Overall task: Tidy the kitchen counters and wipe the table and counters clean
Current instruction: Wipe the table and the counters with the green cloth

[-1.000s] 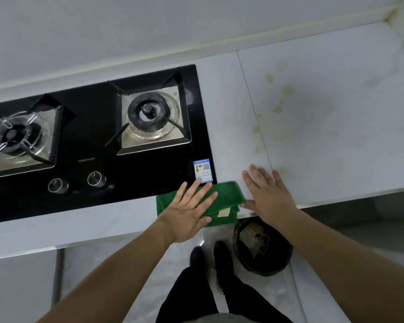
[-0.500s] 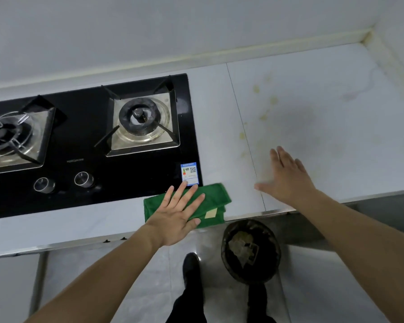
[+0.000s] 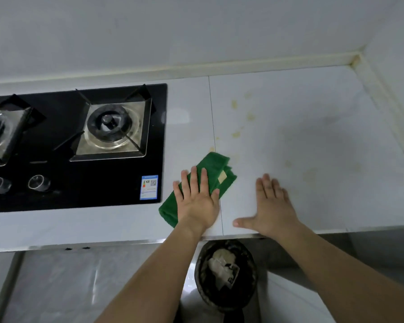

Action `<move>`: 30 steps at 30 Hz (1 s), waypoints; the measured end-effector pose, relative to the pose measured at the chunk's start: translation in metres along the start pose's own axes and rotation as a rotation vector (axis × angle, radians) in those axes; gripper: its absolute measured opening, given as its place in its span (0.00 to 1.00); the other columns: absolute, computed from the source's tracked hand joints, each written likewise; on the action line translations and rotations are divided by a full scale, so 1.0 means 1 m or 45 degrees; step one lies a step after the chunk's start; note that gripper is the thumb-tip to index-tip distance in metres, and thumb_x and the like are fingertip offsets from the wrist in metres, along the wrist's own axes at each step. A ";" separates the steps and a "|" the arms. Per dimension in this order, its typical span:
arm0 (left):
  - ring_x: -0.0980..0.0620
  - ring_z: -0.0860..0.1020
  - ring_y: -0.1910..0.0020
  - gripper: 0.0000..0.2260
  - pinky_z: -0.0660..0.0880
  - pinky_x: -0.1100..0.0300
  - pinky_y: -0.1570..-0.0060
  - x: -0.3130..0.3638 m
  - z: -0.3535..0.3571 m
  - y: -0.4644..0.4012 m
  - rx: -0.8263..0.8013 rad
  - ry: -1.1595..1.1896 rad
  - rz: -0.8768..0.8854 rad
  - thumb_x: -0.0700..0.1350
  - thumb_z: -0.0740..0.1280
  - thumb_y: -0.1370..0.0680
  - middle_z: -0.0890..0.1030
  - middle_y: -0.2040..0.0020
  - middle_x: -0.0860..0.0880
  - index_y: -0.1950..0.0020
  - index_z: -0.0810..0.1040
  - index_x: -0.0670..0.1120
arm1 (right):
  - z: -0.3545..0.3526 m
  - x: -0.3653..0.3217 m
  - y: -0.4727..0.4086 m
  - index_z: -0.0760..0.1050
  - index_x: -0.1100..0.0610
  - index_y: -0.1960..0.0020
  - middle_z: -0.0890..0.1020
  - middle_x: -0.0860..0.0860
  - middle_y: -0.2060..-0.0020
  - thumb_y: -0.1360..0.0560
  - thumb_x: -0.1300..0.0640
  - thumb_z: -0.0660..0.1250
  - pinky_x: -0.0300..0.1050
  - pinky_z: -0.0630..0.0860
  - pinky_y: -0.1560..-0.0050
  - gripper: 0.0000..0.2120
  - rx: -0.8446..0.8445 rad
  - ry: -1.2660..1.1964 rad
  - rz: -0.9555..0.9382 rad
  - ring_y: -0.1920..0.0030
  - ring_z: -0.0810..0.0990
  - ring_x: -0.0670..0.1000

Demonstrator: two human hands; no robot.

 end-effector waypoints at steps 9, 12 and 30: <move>0.43 0.37 0.23 0.31 0.34 0.45 0.26 0.000 -0.040 -0.019 0.260 -0.272 0.093 0.57 0.43 0.19 0.42 0.21 0.44 0.22 0.43 0.40 | -0.083 0.021 -0.040 0.71 0.64 0.38 0.75 0.61 0.42 0.22 0.52 0.59 0.55 0.69 0.39 0.19 0.623 -0.143 0.022 0.41 0.72 0.62; 0.50 0.36 0.23 0.27 0.37 0.48 0.25 0.017 -0.018 -0.016 0.219 -0.229 0.491 0.54 0.44 0.19 0.45 0.20 0.51 0.21 0.44 0.49 | -0.087 0.023 -0.068 0.68 0.66 0.33 0.72 0.63 0.35 0.23 0.56 0.59 0.57 0.64 0.32 0.21 0.679 -0.192 0.077 0.35 0.69 0.63; 0.48 0.41 0.22 0.27 0.38 0.48 0.25 -0.026 -0.059 -0.130 0.382 0.057 -0.076 0.53 0.45 0.20 0.44 0.20 0.50 0.20 0.46 0.51 | -0.065 0.019 -0.114 0.51 0.64 0.23 0.52 0.58 0.23 0.22 0.48 0.42 0.54 0.43 0.24 0.32 0.667 -0.093 0.249 0.23 0.50 0.57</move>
Point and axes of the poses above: each hand's wrist, its own y-axis away from the middle knuckle, its own z-axis out of the palm, x = y × z, the point moved 10 cm from there along -y, towards the middle knuckle
